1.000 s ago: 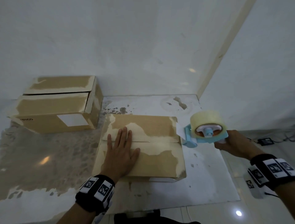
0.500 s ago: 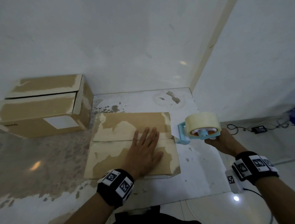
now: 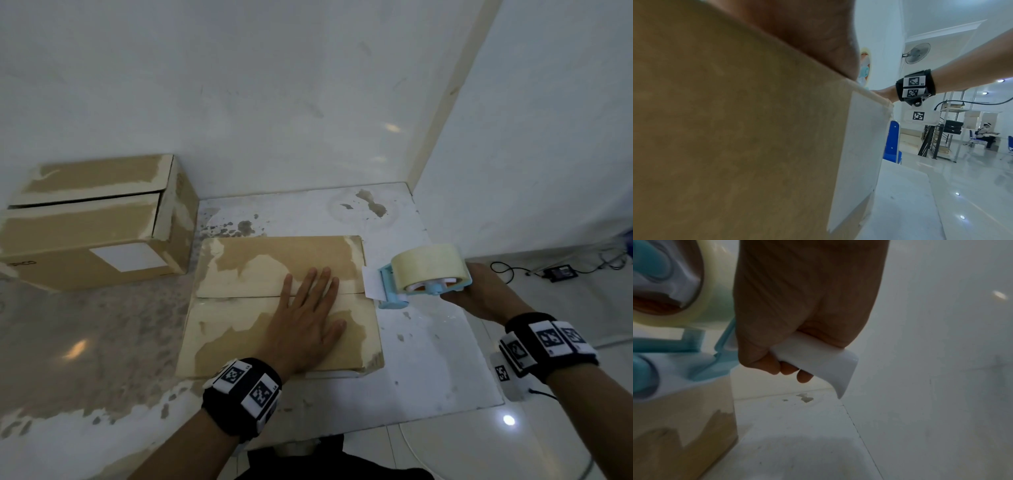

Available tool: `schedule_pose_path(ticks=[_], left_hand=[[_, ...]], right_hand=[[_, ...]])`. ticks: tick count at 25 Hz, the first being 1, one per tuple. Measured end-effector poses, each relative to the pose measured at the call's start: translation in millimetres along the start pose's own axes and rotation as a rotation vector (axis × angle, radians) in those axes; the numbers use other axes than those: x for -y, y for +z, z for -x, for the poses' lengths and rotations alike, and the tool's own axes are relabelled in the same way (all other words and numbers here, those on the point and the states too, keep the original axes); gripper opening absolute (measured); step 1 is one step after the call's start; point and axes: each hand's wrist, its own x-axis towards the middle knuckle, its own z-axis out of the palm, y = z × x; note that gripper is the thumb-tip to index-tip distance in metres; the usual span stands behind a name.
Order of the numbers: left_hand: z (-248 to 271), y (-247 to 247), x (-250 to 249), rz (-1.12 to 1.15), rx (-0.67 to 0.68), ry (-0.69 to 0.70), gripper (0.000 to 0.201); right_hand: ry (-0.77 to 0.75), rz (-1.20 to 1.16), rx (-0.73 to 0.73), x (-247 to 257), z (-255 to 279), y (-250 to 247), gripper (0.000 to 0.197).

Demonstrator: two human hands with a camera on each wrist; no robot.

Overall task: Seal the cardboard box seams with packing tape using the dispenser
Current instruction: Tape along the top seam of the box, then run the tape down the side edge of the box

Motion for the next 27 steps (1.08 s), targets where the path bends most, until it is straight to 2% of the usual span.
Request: schedule_pose_path(ticks=[6,7,9,11,12,15,18,21,24,27], left_hand=[[-0.6,1.0,-0.6,-0.004,0.01,0.004,0.072],[0.0,0.7,-0.9,-0.004,0.01,0.003,0.072],[0.3,-0.5,0.0,0.007,0.005,0.001,0.072],[0.7,-0.2,-0.4,0.011,-0.002,-0.008,0.072],[2.2,0.0,-2.7,0.018,-0.001,-0.019,0.072],[10.1,-0.7,-20.3,0.046,0.009,-0.113,0.071],[12.5,0.2,-46.5,0.085,0.023,-0.162,0.069],[-2.1,-5.2,-47.2,0.06,0.061,0.028,0.064],[-31.9,-24.7,-25.0,-0.038,0.186,0.225,0.065],[-45.0,-41.5,-18.6,-0.116,0.318,0.281,0.063]], right_hand=[[-0.004,0.218,-0.023,-7.3,2.3,5.8,0.024],[0.04,0.25,-0.003,-15.5,7.5,4.3,0.024],[0.255,0.197,0.008,-27.3,26.3,7.1,0.016],[0.481,-0.006,-0.024,-27.2,43.9,19.8,0.013],[0.545,-0.151,-0.058,-20.5,49.7,27.5,0.014],[0.533,-0.606,-0.125,24.9,49.9,42.3,0.011],[0.503,-0.887,-0.142,67.3,36.5,42.1,0.014],[0.534,-1.091,-0.107,100.7,36.1,37.2,0.01],[0.579,-1.159,-0.11,119.9,49.1,38.0,0.009],[0.635,-1.254,-0.098,131.3,64.4,43.4,0.015]])
